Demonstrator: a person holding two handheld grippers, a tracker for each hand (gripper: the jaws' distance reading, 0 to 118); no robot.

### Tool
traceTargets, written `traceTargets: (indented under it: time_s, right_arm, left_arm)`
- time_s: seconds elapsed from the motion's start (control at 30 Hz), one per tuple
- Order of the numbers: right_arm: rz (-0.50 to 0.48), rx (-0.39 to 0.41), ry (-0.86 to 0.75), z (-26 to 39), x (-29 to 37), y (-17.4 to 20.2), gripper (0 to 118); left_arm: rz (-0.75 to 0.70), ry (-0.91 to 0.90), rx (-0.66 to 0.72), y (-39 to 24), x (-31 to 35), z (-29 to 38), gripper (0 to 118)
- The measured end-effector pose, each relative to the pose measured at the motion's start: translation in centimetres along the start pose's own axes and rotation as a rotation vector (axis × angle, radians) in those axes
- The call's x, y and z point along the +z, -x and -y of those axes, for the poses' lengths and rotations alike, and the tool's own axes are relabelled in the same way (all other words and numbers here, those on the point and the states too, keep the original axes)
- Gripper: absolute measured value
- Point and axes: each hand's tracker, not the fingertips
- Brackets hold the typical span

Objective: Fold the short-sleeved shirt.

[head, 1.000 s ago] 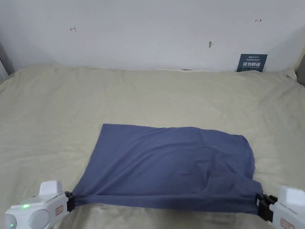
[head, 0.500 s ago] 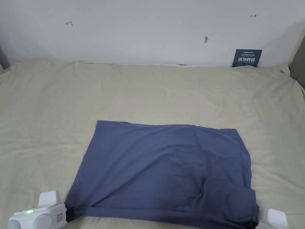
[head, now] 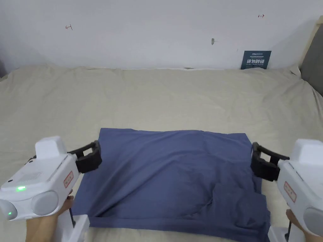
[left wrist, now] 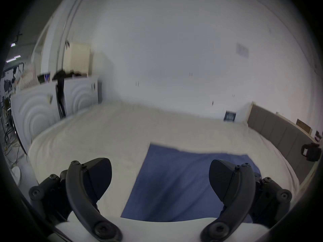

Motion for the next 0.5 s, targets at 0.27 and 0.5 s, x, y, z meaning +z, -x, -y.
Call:
traceTargets:
  time_s: [0.27,0.5]
  right_arm:
    - [0.036,0.066,-0.145,-1.0,2.4,2.0,7]
    - [0.026,0.109,-0.157,-0.7,2.2,2.2,1]
  left_arm:
    - [0.057,-0.12,-0.055,-2.5,1.5,-1.1,0]
    - [0.101,-0.052,-0.066,-2.1,1.1,-0.1,0]
